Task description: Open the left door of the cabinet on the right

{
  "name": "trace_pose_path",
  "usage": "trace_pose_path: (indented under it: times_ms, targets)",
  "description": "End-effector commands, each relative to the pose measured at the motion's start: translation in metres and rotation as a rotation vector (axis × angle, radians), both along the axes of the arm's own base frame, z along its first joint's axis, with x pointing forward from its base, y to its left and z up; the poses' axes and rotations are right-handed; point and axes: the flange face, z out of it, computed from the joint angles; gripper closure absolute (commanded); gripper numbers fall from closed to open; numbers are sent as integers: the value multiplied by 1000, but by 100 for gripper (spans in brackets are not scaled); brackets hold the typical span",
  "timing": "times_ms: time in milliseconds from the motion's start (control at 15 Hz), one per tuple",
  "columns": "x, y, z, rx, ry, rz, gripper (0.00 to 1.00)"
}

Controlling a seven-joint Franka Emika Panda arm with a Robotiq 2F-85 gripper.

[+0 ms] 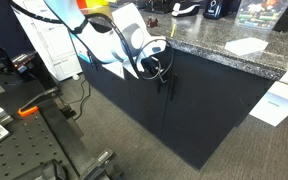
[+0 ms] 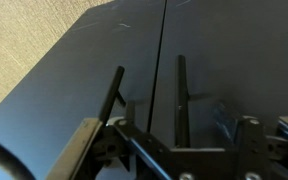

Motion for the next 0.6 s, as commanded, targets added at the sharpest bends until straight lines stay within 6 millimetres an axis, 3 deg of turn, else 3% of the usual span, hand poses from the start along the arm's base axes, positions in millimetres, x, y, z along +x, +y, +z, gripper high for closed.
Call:
trace_pose_path:
  times_ms: [0, 200, 400, 533]
  targets:
    - [14, 0, -4, -10, -64, -6, 51]
    - [18, 5, -6, -10, -73, -6, 73]
    - [9, 12, -9, 12, -60, -15, 95]
    - [-5, 18, -5, 46, -45, -28, 100]
